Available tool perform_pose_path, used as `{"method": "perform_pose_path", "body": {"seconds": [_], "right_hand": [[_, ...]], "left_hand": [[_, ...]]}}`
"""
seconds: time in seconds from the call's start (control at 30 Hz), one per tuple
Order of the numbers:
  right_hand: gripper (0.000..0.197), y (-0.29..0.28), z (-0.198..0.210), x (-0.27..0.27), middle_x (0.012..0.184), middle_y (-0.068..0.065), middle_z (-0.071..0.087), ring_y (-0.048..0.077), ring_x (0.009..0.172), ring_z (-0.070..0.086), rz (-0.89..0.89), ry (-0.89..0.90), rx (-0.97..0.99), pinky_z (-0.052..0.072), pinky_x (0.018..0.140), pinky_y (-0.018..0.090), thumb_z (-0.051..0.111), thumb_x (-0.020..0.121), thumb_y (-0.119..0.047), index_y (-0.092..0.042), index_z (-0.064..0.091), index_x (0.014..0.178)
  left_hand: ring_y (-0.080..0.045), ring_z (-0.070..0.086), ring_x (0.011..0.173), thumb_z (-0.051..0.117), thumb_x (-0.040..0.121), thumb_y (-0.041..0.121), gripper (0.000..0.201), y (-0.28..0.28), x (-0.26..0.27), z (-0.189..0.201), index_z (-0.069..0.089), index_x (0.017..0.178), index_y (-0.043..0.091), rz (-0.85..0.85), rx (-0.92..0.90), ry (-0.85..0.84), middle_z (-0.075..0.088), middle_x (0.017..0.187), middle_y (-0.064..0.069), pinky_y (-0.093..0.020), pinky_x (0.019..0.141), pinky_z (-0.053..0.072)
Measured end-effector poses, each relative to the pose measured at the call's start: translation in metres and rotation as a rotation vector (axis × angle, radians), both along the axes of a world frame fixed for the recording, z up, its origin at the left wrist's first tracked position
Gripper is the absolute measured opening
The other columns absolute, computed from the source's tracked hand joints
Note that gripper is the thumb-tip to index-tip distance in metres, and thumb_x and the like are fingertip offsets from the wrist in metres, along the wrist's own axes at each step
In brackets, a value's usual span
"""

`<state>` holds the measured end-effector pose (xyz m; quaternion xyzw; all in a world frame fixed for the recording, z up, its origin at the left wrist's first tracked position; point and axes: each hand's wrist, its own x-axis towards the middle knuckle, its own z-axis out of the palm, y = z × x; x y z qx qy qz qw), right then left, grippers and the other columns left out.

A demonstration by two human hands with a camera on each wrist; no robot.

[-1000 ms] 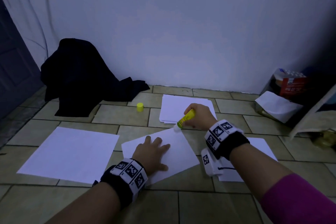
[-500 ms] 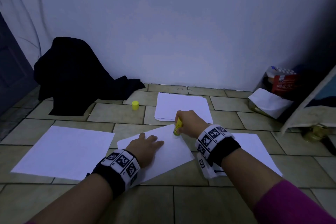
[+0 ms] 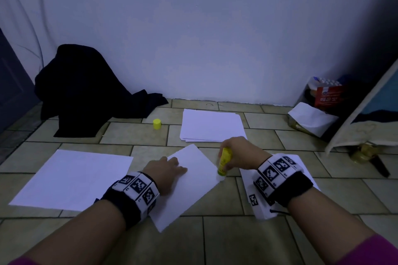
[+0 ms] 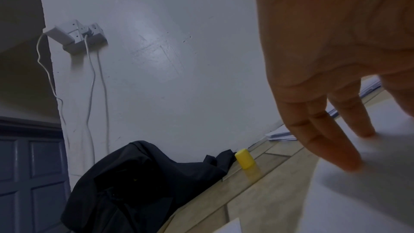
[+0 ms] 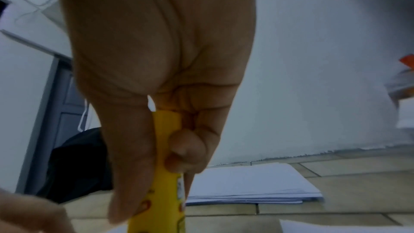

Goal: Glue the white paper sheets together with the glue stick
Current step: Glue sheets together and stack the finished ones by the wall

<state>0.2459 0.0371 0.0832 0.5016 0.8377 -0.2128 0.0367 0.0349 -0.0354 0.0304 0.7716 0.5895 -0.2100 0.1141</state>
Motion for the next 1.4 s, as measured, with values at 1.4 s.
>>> {"method": "perform_pose_path", "body": {"seconds": [1.4], "right_hand": [[0.03, 0.014, -0.008, -0.045, 0.113, 0.008, 0.063, 0.021, 0.102, 0.055, 0.221, 0.071, 0.037, 0.036, 0.078, 0.021, 0.065, 0.087, -0.013, -0.013, 0.059, 0.117]], "left_hand": [[-0.025, 0.028, 0.136, 0.062, 0.087, 0.043, 0.069, -0.005, -0.009, -0.009, 0.03, 0.146, 0.031, 0.129, 0.038, -0.113, 0.018, 0.152, -0.004, -0.04, 0.104, 0.041]]}}
